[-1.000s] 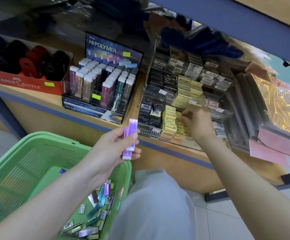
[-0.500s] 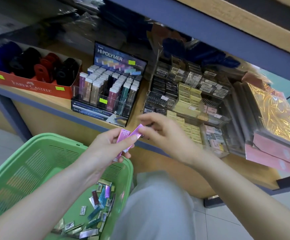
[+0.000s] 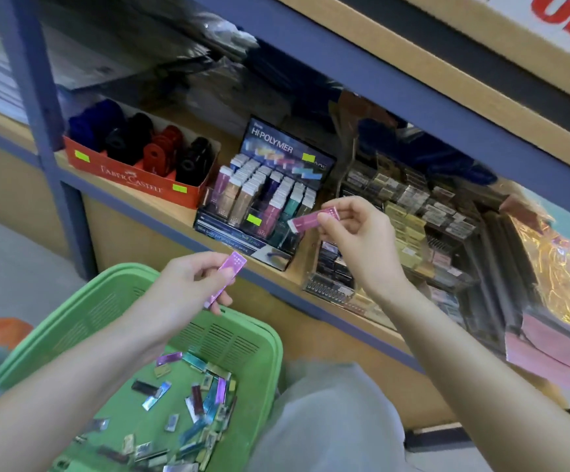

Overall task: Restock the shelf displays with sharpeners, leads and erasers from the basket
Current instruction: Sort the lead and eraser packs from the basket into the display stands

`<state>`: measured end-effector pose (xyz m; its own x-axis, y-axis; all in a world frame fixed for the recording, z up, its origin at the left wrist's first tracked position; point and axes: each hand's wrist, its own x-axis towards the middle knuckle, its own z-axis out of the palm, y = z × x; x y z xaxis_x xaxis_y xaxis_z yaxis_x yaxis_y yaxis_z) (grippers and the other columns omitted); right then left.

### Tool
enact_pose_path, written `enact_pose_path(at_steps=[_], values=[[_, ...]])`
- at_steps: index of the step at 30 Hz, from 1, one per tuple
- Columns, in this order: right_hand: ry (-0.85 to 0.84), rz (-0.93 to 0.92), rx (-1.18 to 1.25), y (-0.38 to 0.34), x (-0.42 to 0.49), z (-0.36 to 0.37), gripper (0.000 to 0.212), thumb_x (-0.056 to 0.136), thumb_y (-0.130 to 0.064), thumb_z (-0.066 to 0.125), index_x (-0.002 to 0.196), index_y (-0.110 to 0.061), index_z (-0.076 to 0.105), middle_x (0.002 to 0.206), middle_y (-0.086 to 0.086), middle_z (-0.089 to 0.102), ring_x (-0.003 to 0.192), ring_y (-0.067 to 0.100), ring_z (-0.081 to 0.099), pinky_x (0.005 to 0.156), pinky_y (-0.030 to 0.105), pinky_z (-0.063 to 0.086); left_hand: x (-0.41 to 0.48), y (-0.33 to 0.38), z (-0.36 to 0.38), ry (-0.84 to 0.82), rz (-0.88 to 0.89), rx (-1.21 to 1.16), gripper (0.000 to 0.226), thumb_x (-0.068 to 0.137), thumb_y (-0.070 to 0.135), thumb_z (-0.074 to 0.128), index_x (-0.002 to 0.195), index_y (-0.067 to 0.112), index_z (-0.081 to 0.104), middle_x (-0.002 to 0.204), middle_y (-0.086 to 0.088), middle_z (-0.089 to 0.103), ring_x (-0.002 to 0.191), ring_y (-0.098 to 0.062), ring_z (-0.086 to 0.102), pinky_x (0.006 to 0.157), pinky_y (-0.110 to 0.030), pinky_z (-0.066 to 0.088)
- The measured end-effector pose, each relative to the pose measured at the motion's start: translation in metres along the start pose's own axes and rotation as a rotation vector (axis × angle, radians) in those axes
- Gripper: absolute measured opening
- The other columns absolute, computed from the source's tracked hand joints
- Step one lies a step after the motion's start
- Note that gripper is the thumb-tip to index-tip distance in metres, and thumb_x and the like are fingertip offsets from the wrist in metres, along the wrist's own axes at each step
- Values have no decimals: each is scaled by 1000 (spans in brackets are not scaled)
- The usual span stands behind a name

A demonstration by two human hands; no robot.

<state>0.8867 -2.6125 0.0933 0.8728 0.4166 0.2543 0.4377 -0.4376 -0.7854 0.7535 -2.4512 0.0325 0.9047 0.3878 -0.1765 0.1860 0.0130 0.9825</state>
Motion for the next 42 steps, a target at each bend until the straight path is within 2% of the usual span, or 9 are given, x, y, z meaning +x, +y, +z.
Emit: enact_pose_path(at_steps=[8, 13, 17, 22, 26, 32, 36, 38, 42], values=[[-3, -153, -66, -33, 49, 55, 10, 91, -15, 63, 100, -15, 64, 89, 0, 69, 83, 15, 67, 81, 32, 56, 15, 0, -35, 97, 48, 28, 7, 91, 20, 59, 90, 18, 65, 67, 0, 61, 40, 1, 47, 44, -10, 38], [-54, -213, -222, -43, 81, 93, 6, 90, -14, 64, 93, -17, 60, 77, -11, 56, 70, 0, 52, 66, 8, 44, 20, -4, -46, 174, 62, 70, 6, 92, 25, 58, 91, 25, 64, 64, 7, 54, 41, 5, 47, 47, -14, 37], [-151, -240, -418, -39, 97, 111, 6, 89, -17, 66, 93, -19, 62, 75, -13, 54, 70, -1, 50, 70, 18, 45, 23, -5, -53, 228, 59, 24, 3, 91, 26, 60, 88, 25, 59, 72, 8, 57, 47, 2, 49, 53, -18, 36], [-228, -287, -575, -39, 110, 124, 9, 84, -18, 71, 87, -22, 63, 84, -2, 64, 79, 14, 60, 78, 39, 53, 25, 1, -61, 277, 84, -72, 5, 91, 26, 60, 86, 25, 59, 74, 10, 56, 48, 3, 46, 47, -10, 35], [-234, -268, -694, -38, 110, 135, 14, 85, -20, 71, 98, -19, 67, 89, -5, 62, 87, 15, 61, 79, 39, 54, 28, 3, -65, 314, 56, -125, 5, 93, 24, 57, 92, 25, 61, 73, 10, 54, 61, -3, 46, 54, -15, 36], [-144, -336, -775, -36, 102, 147, 21, 87, -19, 66, 106, -16, 60, 108, 2, 57, 100, 18, 53, 80, 31, 46, 31, -1, -70, 314, 8, -201, 17, 96, 16, 48, 100, 24, 62, 73, 7, 53, 59, -4, 48, 55, -13, 40], [-96, -349, -710, -39, 96, 145, 27, 92, -16, 57, 118, -13, 54, 121, 5, 52, 110, 19, 51, 86, 30, 44, 31, -3, -74, 327, 59, -198, 11, 92, 14, 59, 98, 23, 62, 81, 6, 60, 57, 1, 52, 52, -6, 41], [-116, -358, -569, -46, 85, 142, 24, 94, -12, 51, 118, -15, 55, 118, 1, 53, 102, 10, 51, 86, 24, 45, 31, -4, -75, 345, 58, -191, 11, 88, 14, 64, 94, 22, 58, 87, 1, 63, 60, -3, 55, 52, -6, 42], [-404, -374, -343, -54, 39, 134, 34, 89, 4, 46, 116, -14, 58, 107, -5, 59, 88, 0, 51, 80, 9, 43, 31, -6, -78, 353, 100, -116, 13, 87, 12, 65, 88, 22, 58, 85, 1, 66, 66, -10, 61, 59, -10, 46]])
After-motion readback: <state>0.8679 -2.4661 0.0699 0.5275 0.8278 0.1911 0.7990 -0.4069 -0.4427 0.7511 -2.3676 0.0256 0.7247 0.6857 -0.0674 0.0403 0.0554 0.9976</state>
